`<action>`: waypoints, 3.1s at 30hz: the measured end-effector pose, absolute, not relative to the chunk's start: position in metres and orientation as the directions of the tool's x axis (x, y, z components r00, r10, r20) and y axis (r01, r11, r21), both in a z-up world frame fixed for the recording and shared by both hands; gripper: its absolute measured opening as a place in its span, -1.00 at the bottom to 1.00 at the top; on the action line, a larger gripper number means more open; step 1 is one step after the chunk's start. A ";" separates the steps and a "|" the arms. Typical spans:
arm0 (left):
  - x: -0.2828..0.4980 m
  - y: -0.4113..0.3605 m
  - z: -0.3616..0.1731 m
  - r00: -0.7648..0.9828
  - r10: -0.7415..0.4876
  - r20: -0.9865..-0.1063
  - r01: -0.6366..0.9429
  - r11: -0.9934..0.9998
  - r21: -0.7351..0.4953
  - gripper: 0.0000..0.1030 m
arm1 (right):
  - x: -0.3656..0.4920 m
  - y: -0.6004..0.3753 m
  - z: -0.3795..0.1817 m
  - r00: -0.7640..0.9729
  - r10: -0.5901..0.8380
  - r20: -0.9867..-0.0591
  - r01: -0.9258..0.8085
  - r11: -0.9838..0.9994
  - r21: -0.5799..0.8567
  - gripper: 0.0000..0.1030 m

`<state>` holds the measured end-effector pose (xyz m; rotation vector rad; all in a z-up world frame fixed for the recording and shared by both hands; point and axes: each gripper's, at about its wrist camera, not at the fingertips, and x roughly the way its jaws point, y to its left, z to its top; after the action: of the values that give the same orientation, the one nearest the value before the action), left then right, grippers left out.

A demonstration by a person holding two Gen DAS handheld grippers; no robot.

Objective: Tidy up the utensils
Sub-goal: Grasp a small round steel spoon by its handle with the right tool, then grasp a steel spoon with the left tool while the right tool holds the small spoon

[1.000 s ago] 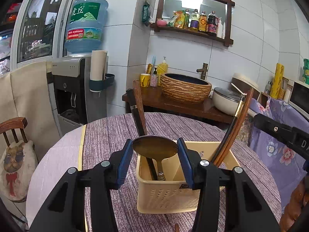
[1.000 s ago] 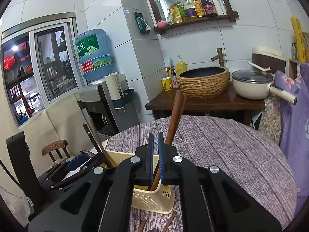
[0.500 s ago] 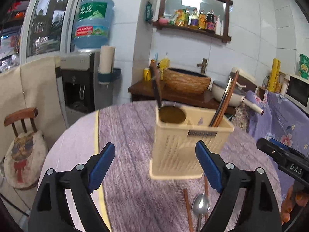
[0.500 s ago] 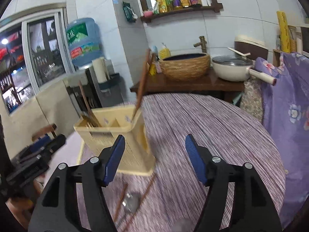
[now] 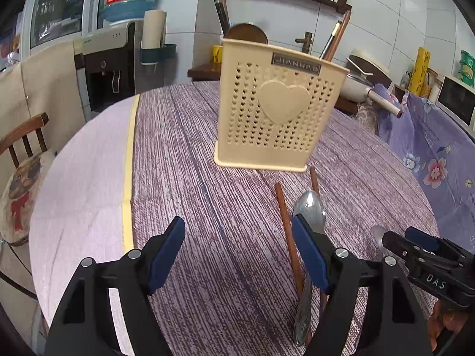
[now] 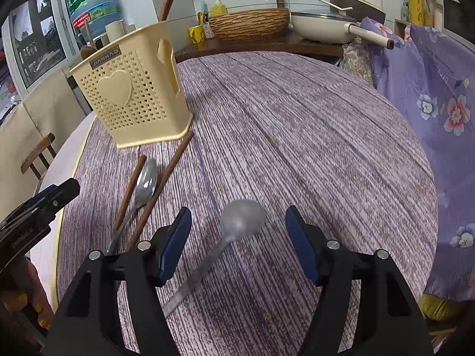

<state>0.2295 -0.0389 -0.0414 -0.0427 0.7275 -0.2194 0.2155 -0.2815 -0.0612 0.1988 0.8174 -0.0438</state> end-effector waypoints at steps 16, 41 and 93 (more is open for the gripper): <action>0.243 -0.056 -0.053 0.672 -0.247 -0.698 0.244 0.964 -0.107 -0.01 | 0.237 -0.281 -0.049 0.701 0.039 -0.712 0.101 0.983 0.154 0.16; 0.254 -0.069 -0.055 0.649 -0.236 -0.723 0.253 0.964 -0.088 -0.01 | 0.235 -0.270 -0.075 0.635 0.004 -0.773 0.095 0.992 0.083 -0.26; 0.267 -0.099 -0.021 0.611 -0.433 -0.662 0.465 0.874 -0.143 -0.31 | 0.210 -0.285 -0.034 0.778 0.061 -0.625 0.041 0.988 0.147 -0.27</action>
<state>0.2669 -0.0991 -0.0209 0.0446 0.7523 -0.5184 0.2103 -0.2852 -0.0339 0.1562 0.6799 0.0105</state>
